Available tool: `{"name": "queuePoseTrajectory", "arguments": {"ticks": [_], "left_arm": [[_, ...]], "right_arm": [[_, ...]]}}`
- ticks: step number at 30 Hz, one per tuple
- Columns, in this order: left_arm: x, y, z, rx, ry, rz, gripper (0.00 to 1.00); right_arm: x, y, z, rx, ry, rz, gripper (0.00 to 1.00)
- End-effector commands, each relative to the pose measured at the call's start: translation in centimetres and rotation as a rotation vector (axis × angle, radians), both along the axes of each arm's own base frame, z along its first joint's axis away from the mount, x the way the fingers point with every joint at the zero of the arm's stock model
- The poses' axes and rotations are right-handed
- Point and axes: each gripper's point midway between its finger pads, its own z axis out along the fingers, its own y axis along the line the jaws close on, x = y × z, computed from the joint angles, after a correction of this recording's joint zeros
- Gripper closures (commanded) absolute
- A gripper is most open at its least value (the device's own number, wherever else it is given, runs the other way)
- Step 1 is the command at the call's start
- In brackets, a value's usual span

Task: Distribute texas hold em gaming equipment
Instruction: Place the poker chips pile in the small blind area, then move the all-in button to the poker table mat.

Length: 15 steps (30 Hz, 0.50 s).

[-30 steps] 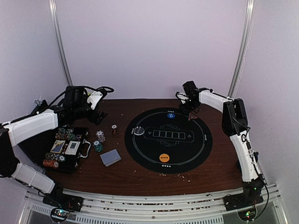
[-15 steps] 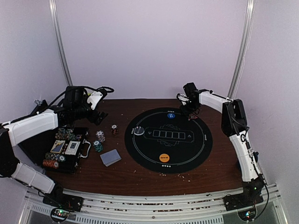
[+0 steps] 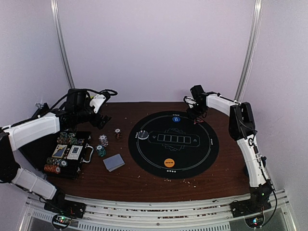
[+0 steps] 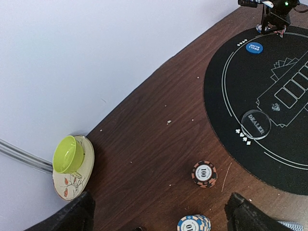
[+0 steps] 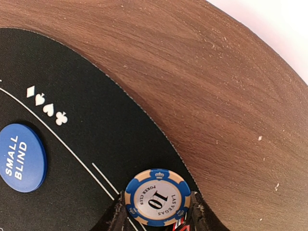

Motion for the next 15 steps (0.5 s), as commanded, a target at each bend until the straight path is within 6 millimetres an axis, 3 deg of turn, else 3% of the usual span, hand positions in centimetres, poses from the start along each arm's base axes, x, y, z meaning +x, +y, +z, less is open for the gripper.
{"name": "queuePoseTrajectory", "arguments": {"ticks": [1,10,15], "left_arm": [[0.3,0.0,1.0,-0.027,-0.039,-0.003,0.02],[0.3,0.0,1.1,-0.029,-0.042,-0.003,0.02],[0.3,0.0,1.1,-0.03,-0.041,-0.003,0.02]], "right_arm": [[0.0,-0.3,-0.9,0.004,0.023,-0.007,0.65],[-0.6,-0.7,-1.1,-0.016,0.044,-0.004,0.35],[-1.4,-1.2,0.2,-0.032,0.04,-0.003,0.31]]}}
